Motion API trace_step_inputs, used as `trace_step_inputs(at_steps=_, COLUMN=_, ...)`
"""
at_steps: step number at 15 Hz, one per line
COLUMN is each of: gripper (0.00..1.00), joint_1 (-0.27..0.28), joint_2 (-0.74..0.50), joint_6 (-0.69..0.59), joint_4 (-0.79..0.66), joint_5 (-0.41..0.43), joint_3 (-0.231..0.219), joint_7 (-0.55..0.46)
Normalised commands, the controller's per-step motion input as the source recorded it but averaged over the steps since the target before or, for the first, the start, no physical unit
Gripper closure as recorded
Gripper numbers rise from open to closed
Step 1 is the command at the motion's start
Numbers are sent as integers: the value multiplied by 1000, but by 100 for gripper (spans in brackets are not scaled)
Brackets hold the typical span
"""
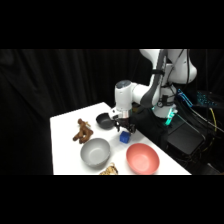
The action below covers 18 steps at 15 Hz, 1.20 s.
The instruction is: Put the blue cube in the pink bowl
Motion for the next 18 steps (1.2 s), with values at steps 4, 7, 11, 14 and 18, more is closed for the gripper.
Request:
trace_step_inputs(at_steps=4, gripper=0, joint_1=-163, joint_2=104, joint_6=154, joint_4=26, joint_5=169, joint_3=179, joint_7=-224)
trace_step_inputs(at_steps=7, gripper=0, joint_1=-159, joint_2=122, joint_6=140, joint_4=59, joint_5=161, joint_3=154, joint_7=-222)
trace_step_inputs(at_steps=11, gripper=23, joint_1=-142, joint_2=105, joint_6=122, joint_4=70, joint_5=139, joint_3=128, joint_7=-201)
trace_step_inputs(at_steps=14, gripper=52, joint_1=-110, joint_2=66, joint_6=113, joint_4=63, joint_5=96, joint_3=97, joint_7=-158)
trace_step_inputs(at_steps=18, gripper=73, joint_1=-77, joint_2=17, joint_6=73, joint_4=41, joint_5=63, joint_3=70, joint_7=-112)
